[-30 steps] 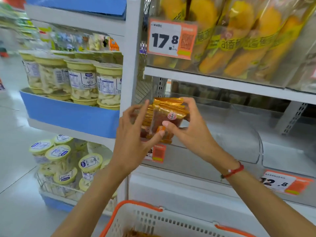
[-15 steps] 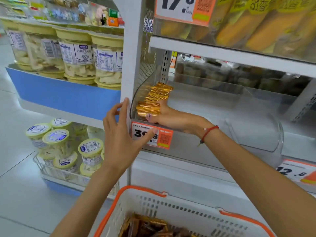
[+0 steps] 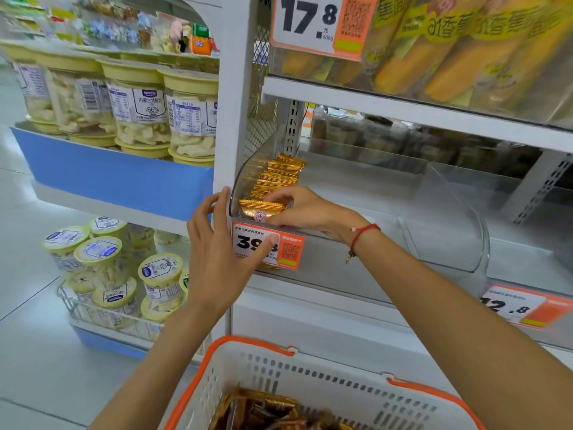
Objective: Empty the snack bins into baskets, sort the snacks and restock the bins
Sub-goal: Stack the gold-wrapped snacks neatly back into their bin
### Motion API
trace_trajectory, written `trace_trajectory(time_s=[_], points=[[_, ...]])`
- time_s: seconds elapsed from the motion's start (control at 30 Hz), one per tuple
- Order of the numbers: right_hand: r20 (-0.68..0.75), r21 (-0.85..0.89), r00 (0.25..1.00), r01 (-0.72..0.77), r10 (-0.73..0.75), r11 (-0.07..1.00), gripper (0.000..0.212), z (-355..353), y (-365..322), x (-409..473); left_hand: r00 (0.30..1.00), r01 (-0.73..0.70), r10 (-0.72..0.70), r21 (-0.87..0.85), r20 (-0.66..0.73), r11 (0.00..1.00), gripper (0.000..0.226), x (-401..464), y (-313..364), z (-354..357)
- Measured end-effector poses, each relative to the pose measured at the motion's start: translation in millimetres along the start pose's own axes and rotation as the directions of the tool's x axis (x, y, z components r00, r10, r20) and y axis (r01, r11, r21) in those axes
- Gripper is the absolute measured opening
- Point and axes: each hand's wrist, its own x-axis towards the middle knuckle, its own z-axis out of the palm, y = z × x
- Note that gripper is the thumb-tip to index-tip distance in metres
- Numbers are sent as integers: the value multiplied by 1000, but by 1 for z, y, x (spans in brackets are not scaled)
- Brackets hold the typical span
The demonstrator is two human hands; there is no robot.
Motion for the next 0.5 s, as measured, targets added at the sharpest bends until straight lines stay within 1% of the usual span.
trace_trajectory(time_s=[0.07, 0.13, 0.2, 0.27, 0.3, 0.33, 0.4, 0.43, 0.47, 0.5], points=[[42, -25, 999, 2, -1, 1000, 53, -3, -2, -5, 1000, 5, -5, -2, 10, 1000, 101, 1, 2, -2], [64, 6, 998, 3, -4, 1000, 59, -6, -2, -13, 999, 17, -16, -6, 35, 1000, 101, 1, 4, -5], [53, 8, 998, 17, -17, 1000, 63, -7, -1, -25, 998, 14, -13, -3, 58, 1000, 99, 1, 5, -8], [-71, -134, 993, 83, -93, 987, 63, -5, 4, -43, 998, 10, -11, 16, 70, 1000, 95, -3, 6, -13], [-155, -210, 974, 129, -163, 969, 60, -1, 7, -55, 997, 10, -12, 37, 70, 999, 91, -6, 7, -17], [-235, -270, 939, 183, -249, 945, 54, 4, 11, -70, 998, 10, -14, 59, 61, 998, 87, -10, 8, -20], [-353, -328, 843, 294, -405, 898, 38, 17, 21, -102, 1000, 12, -13, 75, 9, 997, 74, -23, 10, -25], [-385, -339, 808, 325, -445, 883, 32, 25, 30, -116, 1000, 7, -5, 70, -25, 998, 65, -31, 10, -27], [-393, -353, 796, 333, -461, 875, 27, 34, 41, -130, 999, 1, 3, 62, -50, 998, 54, -41, 10, -26], [-374, -362, 812, 318, -449, 876, 24, 42, 54, -142, 998, 5, -2, 55, -55, 998, 43, -52, 11, -25]])
